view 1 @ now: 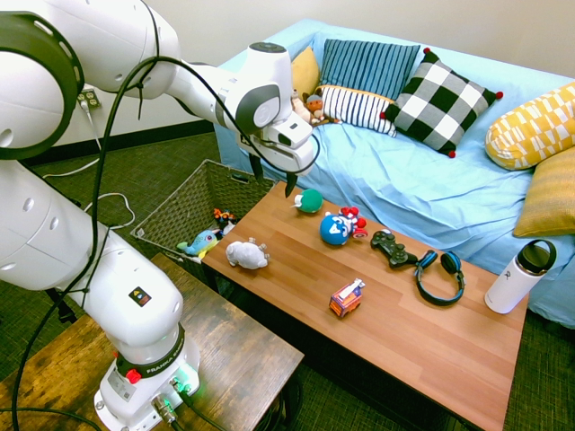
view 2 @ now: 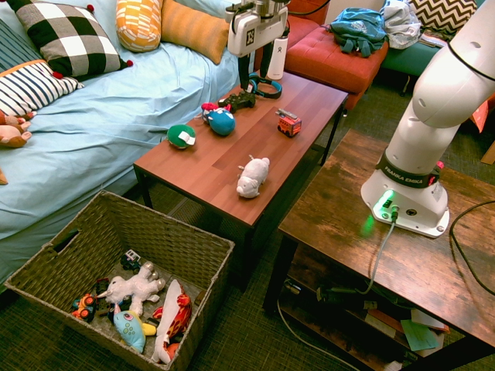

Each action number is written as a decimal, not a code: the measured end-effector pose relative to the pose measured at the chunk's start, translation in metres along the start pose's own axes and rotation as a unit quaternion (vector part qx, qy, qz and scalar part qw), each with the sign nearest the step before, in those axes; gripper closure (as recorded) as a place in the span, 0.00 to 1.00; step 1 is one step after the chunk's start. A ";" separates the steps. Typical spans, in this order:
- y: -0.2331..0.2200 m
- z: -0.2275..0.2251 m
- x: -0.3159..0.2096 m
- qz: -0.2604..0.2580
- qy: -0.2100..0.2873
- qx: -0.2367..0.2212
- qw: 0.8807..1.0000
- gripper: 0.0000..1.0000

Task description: Put the toy car in the basket

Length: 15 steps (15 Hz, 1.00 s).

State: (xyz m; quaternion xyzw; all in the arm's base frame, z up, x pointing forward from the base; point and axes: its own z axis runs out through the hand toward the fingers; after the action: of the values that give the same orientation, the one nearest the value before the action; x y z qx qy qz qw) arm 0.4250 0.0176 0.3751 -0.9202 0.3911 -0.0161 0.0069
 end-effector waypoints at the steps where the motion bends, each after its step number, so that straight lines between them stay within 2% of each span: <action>1: -0.001 0.000 0.001 0.001 0.000 0.000 1.000 0.00; 5: 0.007 0.006 0.018 0.011 -0.010 0.001 1.000 0.00; 8: 0.028 0.021 0.067 0.037 -0.022 -0.002 0.999 0.00; 12: 0.082 0.077 0.157 0.093 -0.054 -0.035 0.994 0.00; 15: 0.142 0.121 0.204 0.117 -0.079 -0.062 0.988 0.00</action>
State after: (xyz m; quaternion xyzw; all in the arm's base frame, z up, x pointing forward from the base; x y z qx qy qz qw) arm 0.4688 -0.2283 0.2555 -0.8652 0.4944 0.0815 -0.0179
